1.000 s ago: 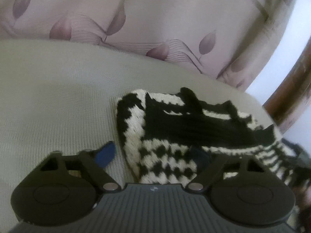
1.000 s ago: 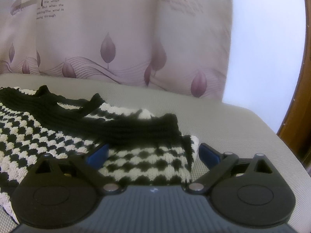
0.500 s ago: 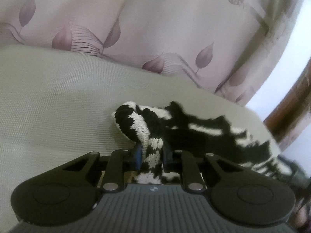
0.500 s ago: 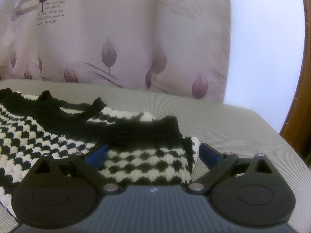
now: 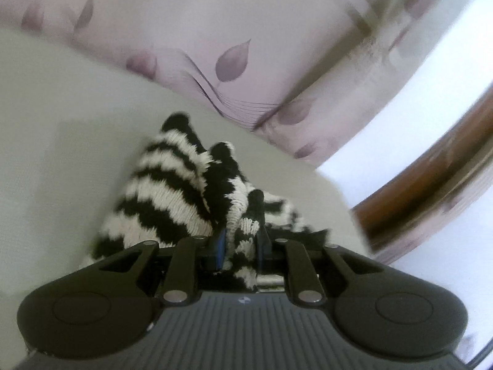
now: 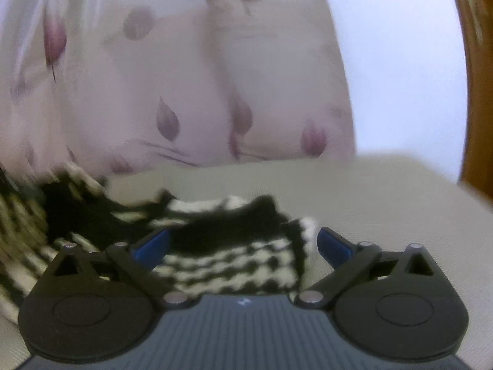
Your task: Fold small clothes
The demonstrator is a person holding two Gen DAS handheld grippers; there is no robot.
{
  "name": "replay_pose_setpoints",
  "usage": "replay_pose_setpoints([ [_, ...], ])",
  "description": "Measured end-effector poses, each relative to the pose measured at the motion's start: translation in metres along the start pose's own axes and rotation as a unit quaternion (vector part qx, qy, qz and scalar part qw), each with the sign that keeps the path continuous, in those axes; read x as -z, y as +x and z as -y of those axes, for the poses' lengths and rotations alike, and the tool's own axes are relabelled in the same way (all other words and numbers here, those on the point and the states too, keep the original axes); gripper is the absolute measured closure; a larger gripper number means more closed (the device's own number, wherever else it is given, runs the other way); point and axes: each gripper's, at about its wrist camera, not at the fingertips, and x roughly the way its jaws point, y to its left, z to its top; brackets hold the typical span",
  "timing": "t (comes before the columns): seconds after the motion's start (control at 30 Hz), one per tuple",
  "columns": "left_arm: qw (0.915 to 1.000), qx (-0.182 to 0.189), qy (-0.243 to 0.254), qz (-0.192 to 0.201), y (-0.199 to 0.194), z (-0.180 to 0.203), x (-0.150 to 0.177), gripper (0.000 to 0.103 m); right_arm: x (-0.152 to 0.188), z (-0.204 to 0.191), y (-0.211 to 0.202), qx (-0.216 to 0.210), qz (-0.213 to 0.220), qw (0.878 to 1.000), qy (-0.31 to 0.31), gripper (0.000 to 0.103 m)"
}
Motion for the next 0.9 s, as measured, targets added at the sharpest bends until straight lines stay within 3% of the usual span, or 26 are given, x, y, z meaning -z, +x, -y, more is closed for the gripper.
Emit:
replay_pose_setpoints([
  [0.07, 0.9999, 0.014, 0.000, 0.005, 0.004, -0.001, 0.010, 0.082, 0.001, 0.009, -0.013, -0.063, 0.000, 0.995, 0.081, 0.000],
  [0.13, 0.9986, 0.046, -0.015, 0.020, 0.001, -0.007, 0.020, 0.074, 0.004, 0.012, -0.022, -0.127, -0.011, 0.981, 0.149, 0.000],
  [0.23, 0.9934, 0.101, -0.041, 0.035, -0.004, -0.021, 0.029, 0.066, 0.008, 0.004, -0.024, -0.235, -0.037, 0.942, 0.235, 0.000],
  [0.3, 0.9943, 0.098, -0.009, 0.041, -0.005, -0.020, 0.036, 0.064, 0.008, -0.007, -0.013, -0.283, -0.070, 0.916, 0.277, 0.000],
  [0.33, 0.9940, 0.099, 0.008, 0.047, -0.007, -0.019, 0.040, 0.064, 0.006, -0.013, -0.007, -0.298, -0.085, 0.905, 0.291, 0.000],
  [0.5, 0.9887, 0.130, 0.027, 0.068, -0.013, -0.021, 0.055, 0.052, 0.003, -0.035, 0.031, -0.295, -0.158, 0.885, 0.325, 0.000],
  [0.63, 0.9855, 0.147, 0.030, 0.079, -0.019, -0.026, 0.063, 0.052, 0.017, -0.030, 0.058, -0.312, -0.183, 0.837, 0.411, 0.000],
  [0.7, 0.9846, 0.146, 0.044, 0.086, -0.021, -0.026, 0.067, 0.052, 0.021, -0.031, 0.067, -0.317, -0.183, 0.822, 0.437, 0.000],
  [0.77, 0.9836, 0.137, 0.071, 0.092, -0.022, -0.021, 0.072, 0.050, 0.018, -0.036, 0.074, -0.307, -0.185, 0.825, 0.437, 0.002],
  [0.8, 0.9826, 0.133, 0.086, 0.097, -0.023, -0.018, 0.075, 0.047, 0.015, -0.040, 0.076, -0.305, -0.187, 0.831, 0.426, 0.010],
  [0.87, 0.9801, 0.126, 0.111, 0.105, -0.024, -0.011, 0.080, 0.040, 0.006, -0.055, 0.076, -0.283, -0.193, 0.861, 0.375, 0.042],
  [0.9, 0.9796, 0.110, 0.128, 0.109, -0.024, -0.007, 0.083, 0.040, 0.003, -0.063, 0.078, -0.270, -0.200, 0.876, 0.346, 0.064],
])
